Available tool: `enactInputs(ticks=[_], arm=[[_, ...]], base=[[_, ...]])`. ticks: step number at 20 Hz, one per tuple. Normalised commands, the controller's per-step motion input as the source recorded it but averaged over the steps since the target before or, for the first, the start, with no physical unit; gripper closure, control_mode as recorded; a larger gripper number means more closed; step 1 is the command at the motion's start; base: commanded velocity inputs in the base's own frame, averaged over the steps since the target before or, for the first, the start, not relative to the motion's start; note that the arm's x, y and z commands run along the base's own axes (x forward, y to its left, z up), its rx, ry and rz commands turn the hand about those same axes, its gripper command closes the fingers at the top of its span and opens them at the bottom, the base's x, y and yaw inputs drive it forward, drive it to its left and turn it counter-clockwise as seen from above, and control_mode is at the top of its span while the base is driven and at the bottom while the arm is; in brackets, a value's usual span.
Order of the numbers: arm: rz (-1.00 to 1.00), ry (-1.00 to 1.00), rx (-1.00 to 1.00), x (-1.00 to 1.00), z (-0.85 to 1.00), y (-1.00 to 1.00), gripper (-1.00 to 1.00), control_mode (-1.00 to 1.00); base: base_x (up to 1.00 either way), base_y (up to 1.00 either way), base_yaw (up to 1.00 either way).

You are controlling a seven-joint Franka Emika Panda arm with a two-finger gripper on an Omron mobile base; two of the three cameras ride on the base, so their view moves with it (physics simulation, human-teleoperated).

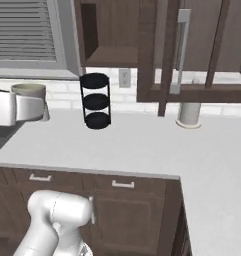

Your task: Gather all objects into one cabinet and sort the glasses and bowls to opposite sides.

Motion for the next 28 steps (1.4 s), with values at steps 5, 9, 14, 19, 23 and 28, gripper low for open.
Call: enactInputs(ticks=[5, 9, 14, 19, 23, 28], arm=[[0.00, 0.00, 0.00, 0.00, 0.00, 0.00, 1.00, 1.00], [0.00, 0.00, 0.00, 0.00, 0.00, 0.00, 1.00, 1.00], [0.00, 0.00, 0.00, 0.00, 0.00, 0.00, 1.00, 1.00], [0.00, 0.00, 0.00, 0.00, 0.00, 0.00, 1.00, 1.00], [0.00, 0.00, 0.00, 0.00, 0.00, 0.00, 1.00, 1.00], [0.00, 0.00, 0.00, 0.00, 0.00, 0.00, 1.00, 1.00]], base=[[-0.76, 0.07, -0.45], [-0.62, 0.33, -0.61], [-0.52, 0.38, -0.68], [-0.25, 0.33, -0.74], [-0.02, 0.22, -0.78], [0.00, 0.17, -0.75]])
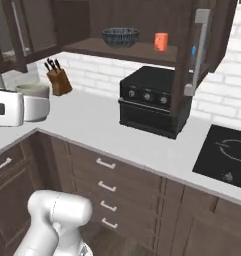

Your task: Gather all objects into one cabinet and sort the glasses and bowls to opposite sides.

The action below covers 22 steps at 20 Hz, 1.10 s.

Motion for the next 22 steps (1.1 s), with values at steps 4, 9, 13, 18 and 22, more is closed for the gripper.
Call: enactInputs(ticks=[4, 9, 13, 18, 22], arm=[[0.00, 0.00, 0.00, 0.00, 0.00, 0.00, 1.00, 1.00], [0.00, 0.00, 0.00, 0.00, 0.00, 0.00, 1.00, 1.00], [0.00, 0.00, 0.00, 0.00, 0.00, 0.00, 1.00, 1.00], [0.00, 0.00, 0.00, 0.00, 0.00, 0.00, 1.00, 1.00], [0.00, 0.00, 0.00, 0.00, 0.00, 0.00, 1.00, 1.00]], base=[[0.00, 0.04, -0.69], [0.13, 0.13, -0.65], [0.39, 0.55, -0.28], [0.50, 0.55, -0.01], [0.49, 0.11, 0.00]])
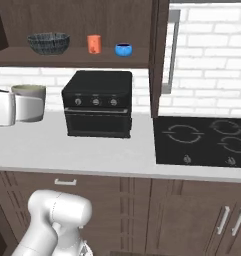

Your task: Gather all objects into one cabinet and sort the glasses and bowls to opposite sides.

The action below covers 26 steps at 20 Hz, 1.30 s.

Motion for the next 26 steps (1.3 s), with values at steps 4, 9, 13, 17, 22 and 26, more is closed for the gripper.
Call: enactInputs(ticks=[4, 9, 13, 17, 22, 26], arm=[[0.00, 0.00, 0.00, 0.00, 0.00, 0.00, 1.00, 1.00], [0.00, 0.00, 0.00, 0.00, 0.00, 0.00, 1.00, 1.00], [0.00, 0.00, 0.00, 0.00, 0.00, 0.00, 1.00, 1.00], [0.00, 0.00, 0.00, 0.00, 0.00, 0.00, 1.00, 1.00], [0.00, 0.00, 0.00, 0.00, 0.00, 0.00, 1.00, 1.00], [0.00, 0.00, 0.00, 0.00, 0.00, 0.00, 1.00, 1.00]], base=[[0.23, -0.47, 0.10], [0.22, -0.51, 0.14], [0.39, -0.15, 0.14], [0.41, 0.00, 0.10], [0.45, 0.00, 0.05], [0.47, 0.00, 0.00]])
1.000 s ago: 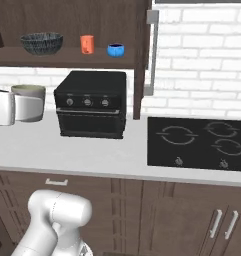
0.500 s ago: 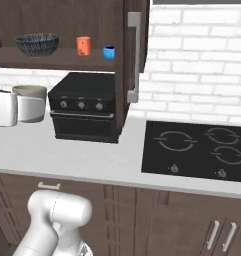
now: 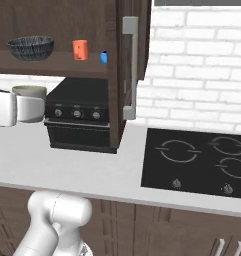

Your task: Gather all objects into one cabinet and sort the glasses and bowls to opposite sides.

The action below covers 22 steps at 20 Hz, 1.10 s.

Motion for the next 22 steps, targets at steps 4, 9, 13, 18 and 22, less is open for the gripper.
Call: enactInputs(ticks=[4, 9, 13, 18, 22], arm=[[0.00, 0.00, 0.00, 0.00, 0.00, 0.00, 1.00, 1.00], [0.00, 0.00, 0.00, 0.00, 0.00, 0.00, 1.00, 1.00], [0.00, 0.00, 0.00, 0.00, 0.00, 0.00, 1.00, 1.00], [0.00, -0.02, 0.00, 0.08, 0.17, 0.00, 1.00, -1.00], [0.00, -0.09, 0.01, 0.09, 0.53, -0.04, 1.00, -1.00]], base=[[0.47, 0.00, 0.00], [0.43, 0.00, 0.00], [0.35, 0.00, 0.00], [0.00, 0.00, 0.00], [0.00, 0.00, 0.00]])
